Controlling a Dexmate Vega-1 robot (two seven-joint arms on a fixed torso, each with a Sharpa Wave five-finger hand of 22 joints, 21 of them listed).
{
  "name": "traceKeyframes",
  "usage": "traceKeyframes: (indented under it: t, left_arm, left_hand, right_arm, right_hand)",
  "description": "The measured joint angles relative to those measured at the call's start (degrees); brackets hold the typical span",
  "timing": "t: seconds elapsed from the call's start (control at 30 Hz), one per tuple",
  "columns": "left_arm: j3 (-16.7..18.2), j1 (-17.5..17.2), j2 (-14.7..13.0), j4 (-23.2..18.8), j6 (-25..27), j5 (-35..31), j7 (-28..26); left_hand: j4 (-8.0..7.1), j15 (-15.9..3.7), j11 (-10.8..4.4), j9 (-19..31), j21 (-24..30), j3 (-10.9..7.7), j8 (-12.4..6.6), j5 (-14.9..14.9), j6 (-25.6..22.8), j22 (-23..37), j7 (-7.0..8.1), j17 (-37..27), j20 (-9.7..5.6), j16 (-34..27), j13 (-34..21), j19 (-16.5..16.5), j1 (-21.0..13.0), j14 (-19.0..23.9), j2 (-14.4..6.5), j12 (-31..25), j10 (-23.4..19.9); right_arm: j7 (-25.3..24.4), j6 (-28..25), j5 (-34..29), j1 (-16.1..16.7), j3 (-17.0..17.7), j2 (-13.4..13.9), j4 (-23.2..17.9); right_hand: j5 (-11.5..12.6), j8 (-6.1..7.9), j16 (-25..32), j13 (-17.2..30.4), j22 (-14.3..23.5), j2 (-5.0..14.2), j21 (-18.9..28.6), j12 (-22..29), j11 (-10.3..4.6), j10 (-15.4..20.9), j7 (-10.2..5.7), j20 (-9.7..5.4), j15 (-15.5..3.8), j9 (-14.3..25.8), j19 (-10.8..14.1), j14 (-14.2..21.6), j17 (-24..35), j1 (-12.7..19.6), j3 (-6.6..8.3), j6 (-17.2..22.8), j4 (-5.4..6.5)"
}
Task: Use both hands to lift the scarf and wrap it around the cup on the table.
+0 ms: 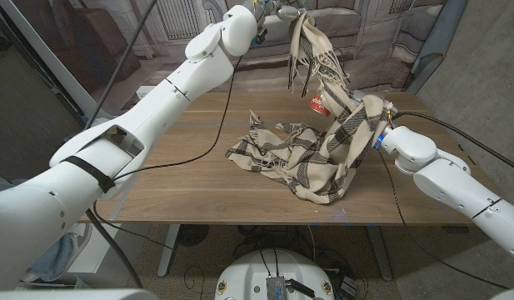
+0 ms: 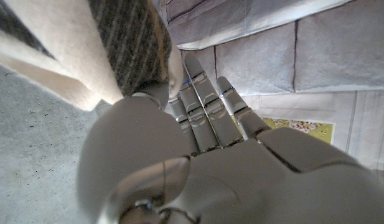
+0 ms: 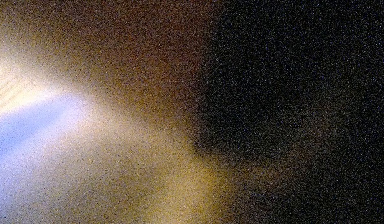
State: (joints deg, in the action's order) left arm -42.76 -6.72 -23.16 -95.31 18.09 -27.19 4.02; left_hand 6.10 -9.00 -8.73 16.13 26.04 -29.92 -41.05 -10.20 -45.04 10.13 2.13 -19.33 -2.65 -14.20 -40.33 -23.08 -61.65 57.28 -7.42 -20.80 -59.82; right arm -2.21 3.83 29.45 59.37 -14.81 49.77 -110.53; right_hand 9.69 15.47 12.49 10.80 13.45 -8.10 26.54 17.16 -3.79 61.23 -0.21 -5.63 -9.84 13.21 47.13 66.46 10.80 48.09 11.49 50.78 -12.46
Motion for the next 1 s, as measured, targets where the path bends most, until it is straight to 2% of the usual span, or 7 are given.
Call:
traceKeyframes:
  t: [0.17, 0.2, 0.53, 0.57, 0.67, 0.87, 1.0]
  left_arm:
    - [-0.5, 0.7, 0.4, 2.2, -0.3, 1.4, -1.0]
    - [-0.9, 1.1, 0.7, 4.2, -0.5, 1.9, -1.3]
    - [-2.4, 1.8, 1.4, 11.3, -2.1, 5.0, -2.9]
    - [-2.5, 1.8, 1.4, 11.7, -2.2, 5.5, -3.2]
    - [-2.8, 1.3, 1.4, 13.5, -2.2, 5.5, -3.2]
    - [-3.2, -0.4, 1.5, 16.2, -3.8, 8.2, -3.7]
    - [-3.7, -1.8, 1.5, 17.1, -5.9, 11.2, -3.8]
  left_hand:
    - [-0.01, 0.2, 0.11, 0.3, -0.4, 0.01, 0.0, 0.0, 0.0, 0.0, 0.0, -0.2, 0.07, 0.0, -0.4, 0.5, 0.0, -0.2, 0.0, -0.2, 0.5]
    - [-0.01, 0.2, 0.16, 0.3, -0.4, 0.01, 0.02, 0.0, 0.0, 0.0, 0.0, -0.2, 0.0, 0.0, -0.5, 0.6, 0.0, -0.2, 0.0, -0.3, 0.6]
    - [0.24, 0.4, 0.21, 0.2, -1.1, -0.22, 0.4, 0.0, 0.3, 0.0, -0.32, -0.2, 0.0, 0.2, -1.0, 1.2, 0.0, -0.6, 0.0, -0.4, 1.1]
    - [0.39, 0.4, 0.32, 0.2, -1.1, -0.37, 0.51, 0.0, 0.3, 0.0, -0.32, -0.3, 0.0, 0.2, -1.1, 1.2, -0.7, -0.6, -0.7, -0.4, 1.4]
    - [0.38, 0.4, 0.41, 0.1, -1.3, -0.37, 0.6, 0.0, 0.3, 0.0, -0.32, -0.5, 0.0, 0.2, -1.1, 1.2, -0.8, -0.6, -0.8, -0.4, 1.5]
    - [0.39, 0.4, 0.41, 0.2, -1.5, -0.37, 0.62, 0.0, 0.3, 0.0, -0.32, -0.5, 0.0, 0.2, -1.5, 1.2, -1.0, -0.6, -0.5, -0.6, 1.6]
    - [0.37, 0.4, 0.32, 0.2, -1.5, -0.38, 0.72, 0.0, 0.2, 0.0, -0.18, -0.3, 0.0, 0.2, -1.5, 1.2, -1.0, -0.6, -0.5, -0.9, 1.5]
  right_arm:
    - [1.8, 2.6, 0.9, 1.3, 1.0, 0.5, -1.7]
    - [2.1, 3.3, 1.1, 1.6, 1.3, 0.6, -2.1]
    - [4.0, 6.2, 1.1, 3.0, 3.6, 1.7, -5.6]
    - [4.2, 6.5, 1.0, 3.1, 4.0, 1.8, -6.1]
    - [4.7, 7.4, 0.7, 3.2, 4.6, 2.0, -7.1]
    - [4.8, 8.3, 0.3, 3.1, 5.2, 2.0, -7.4]
    - [5.0, 8.4, 0.0, 1.4, 5.5, 1.3, -7.9]
  right_hand:
    - [-0.1, -0.18, -0.1, 0.0, 0.0, 0.0, 0.0, -0.2, 0.0, 0.0, 0.0, 0.0, 0.01, 0.0, 0.0, 0.0, 0.0, 0.0, 0.0, 0.0, 0.0]
    - [-0.1, -0.18, -0.1, 0.0, 0.0, 0.0, 0.0, -0.2, 0.0, 0.0, 0.0, 0.0, 0.01, 0.0, 0.0, 0.0, 0.0, 0.0, 0.0, 0.0, 0.0]
    - [0.1, -0.22, -0.2, 0.0, 0.0, 0.0, 0.0, -0.4, 0.0, 0.0, 0.0, 0.0, 0.1, -0.2, 0.0, 0.1, 0.0, 0.0, -0.01, 0.0, 0.01]
    - [0.1, -0.21, -0.2, 0.0, 0.0, -0.16, 0.0, -0.4, 0.0, 0.0, -0.01, 0.0, 0.1, -0.2, 0.0, 0.1, 0.0, 0.2, -0.01, 0.0, 0.01]
    - [0.1, -0.22, -0.2, 0.0, 0.0, -0.62, 0.0, -0.2, -0.02, 0.0, -0.6, 0.0, -0.09, -0.3, 0.0, 0.3, 0.0, 0.6, -0.01, 0.6, 0.01]
    - [0.1, -0.24, -0.2, 0.0, 0.0, -0.68, 0.0, -0.2, -0.02, 0.0, -0.61, 0.0, -0.08, -0.3, 0.0, 0.3, 0.0, 0.7, -0.01, 0.6, 0.01]
    - [0.1, -0.29, -0.2, 0.0, 0.0, -0.68, 0.0, -0.2, -0.03, 0.0, -0.62, 0.0, 0.01, -0.3, 0.0, 0.4, 0.0, 0.7, -0.01, 0.6, 0.01]
